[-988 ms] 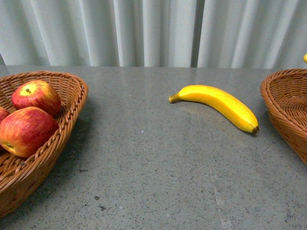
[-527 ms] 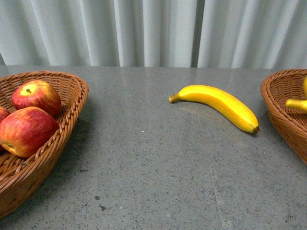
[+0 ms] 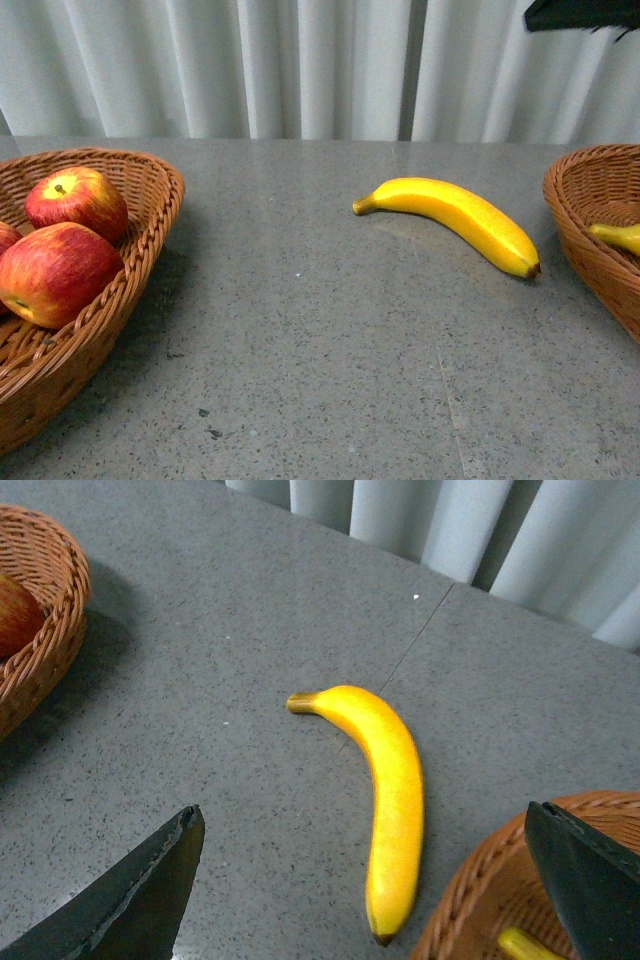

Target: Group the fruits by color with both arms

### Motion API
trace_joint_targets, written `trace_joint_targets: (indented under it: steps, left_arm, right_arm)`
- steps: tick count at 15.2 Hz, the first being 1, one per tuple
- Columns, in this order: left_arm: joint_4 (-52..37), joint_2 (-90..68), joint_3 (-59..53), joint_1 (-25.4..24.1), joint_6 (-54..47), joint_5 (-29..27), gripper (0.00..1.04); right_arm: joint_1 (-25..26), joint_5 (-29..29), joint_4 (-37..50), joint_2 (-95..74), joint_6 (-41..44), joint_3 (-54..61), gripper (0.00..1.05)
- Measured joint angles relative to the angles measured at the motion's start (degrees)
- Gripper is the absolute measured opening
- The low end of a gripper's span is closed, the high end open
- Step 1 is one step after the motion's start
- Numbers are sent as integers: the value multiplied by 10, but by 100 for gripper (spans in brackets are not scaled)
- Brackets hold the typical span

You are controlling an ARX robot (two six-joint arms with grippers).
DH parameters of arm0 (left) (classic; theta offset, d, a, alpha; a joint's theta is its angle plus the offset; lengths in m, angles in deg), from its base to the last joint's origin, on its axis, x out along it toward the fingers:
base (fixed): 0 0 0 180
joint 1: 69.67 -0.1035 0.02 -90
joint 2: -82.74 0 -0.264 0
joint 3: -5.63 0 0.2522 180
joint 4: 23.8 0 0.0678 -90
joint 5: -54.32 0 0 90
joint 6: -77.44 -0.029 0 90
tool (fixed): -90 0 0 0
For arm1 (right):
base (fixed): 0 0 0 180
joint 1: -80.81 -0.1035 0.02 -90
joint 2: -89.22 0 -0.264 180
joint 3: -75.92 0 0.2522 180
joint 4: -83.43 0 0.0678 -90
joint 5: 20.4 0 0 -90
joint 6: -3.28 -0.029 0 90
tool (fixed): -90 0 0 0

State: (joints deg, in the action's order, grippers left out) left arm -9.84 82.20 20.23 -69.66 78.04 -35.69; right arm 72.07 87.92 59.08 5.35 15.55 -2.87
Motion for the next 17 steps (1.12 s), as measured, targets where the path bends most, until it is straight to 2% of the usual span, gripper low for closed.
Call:
trace_joint_targets:
  steps: [7,17]
  left_arm:
    - [0,0,0,0,0,0,98]
    - [0,0,0,0,0,0,98]
  right_arm:
    - [-86,-56,-15,-223,19,-162,98]
    - [-73,-93,-178,-439,158,-420,98]
